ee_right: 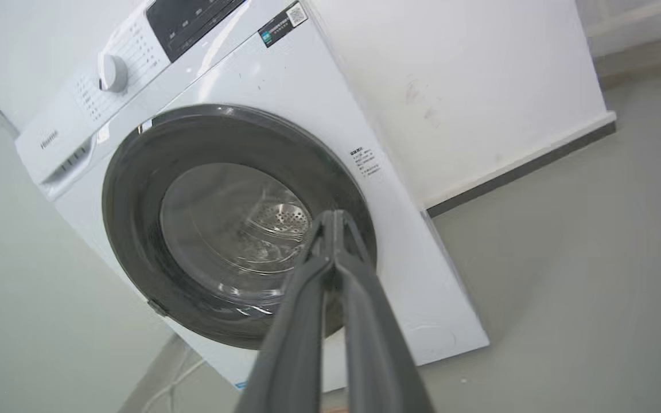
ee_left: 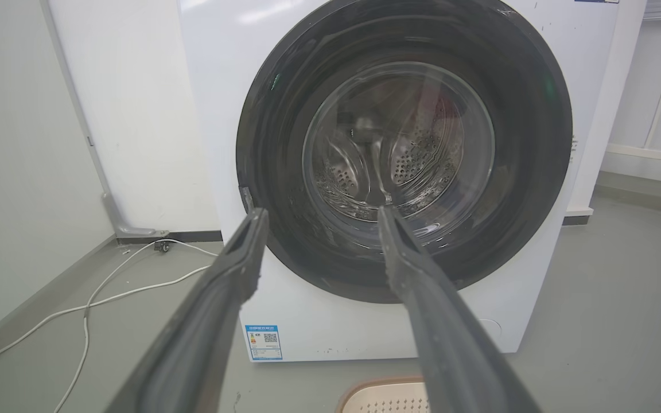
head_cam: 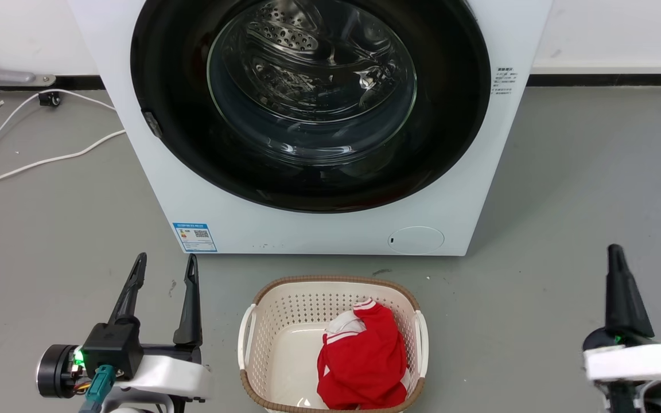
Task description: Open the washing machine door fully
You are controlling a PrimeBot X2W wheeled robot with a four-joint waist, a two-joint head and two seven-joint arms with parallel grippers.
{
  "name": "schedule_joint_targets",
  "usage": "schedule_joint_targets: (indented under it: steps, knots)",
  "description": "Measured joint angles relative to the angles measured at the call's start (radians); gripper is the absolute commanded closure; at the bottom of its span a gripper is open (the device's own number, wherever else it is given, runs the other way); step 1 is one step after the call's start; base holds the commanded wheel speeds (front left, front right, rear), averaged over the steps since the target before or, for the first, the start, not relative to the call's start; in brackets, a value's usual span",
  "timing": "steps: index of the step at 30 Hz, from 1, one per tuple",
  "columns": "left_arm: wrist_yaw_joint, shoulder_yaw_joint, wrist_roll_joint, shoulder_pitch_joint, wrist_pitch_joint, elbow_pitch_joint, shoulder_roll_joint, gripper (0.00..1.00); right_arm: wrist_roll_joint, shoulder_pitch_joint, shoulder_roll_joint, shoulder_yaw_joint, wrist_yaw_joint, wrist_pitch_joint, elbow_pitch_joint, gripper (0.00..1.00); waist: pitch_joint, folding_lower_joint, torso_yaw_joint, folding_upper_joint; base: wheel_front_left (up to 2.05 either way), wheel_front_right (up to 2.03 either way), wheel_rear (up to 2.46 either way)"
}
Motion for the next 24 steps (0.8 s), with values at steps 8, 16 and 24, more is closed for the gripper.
schedule_joint_targets:
  steps: [8, 16, 24]
  knots:
    - [0.000, 0.010, 0.002, -0.003, 0.000, -0.002, -0.006, 0.00, 0.691, -0.131, 0.001, -0.094, 0.000, 0.048, 0.130, 1.00, 0.022, 0.0000, -0.009, 0.0000, 0.00, 0.00, 0.00]
    - [0.000, 0.020, 0.003, -0.027, 0.000, -0.012, -0.009, 0.00, 0.920, -0.384, -0.035, -0.199, 0.000, 0.205, 0.295, 1.00, 0.065, 0.0001, -0.020, 0.0000, 0.00, 0.00, 0.00]
    - [-0.003, 0.022, 0.007, -0.073, 0.000, -0.027, -0.012, 0.00, 0.938, -0.710, -0.172, -0.187, 0.000, 0.326, 0.541, 1.00, 0.127, 0.0000, -0.020, 0.0000, 0.00, 0.00, 0.00]
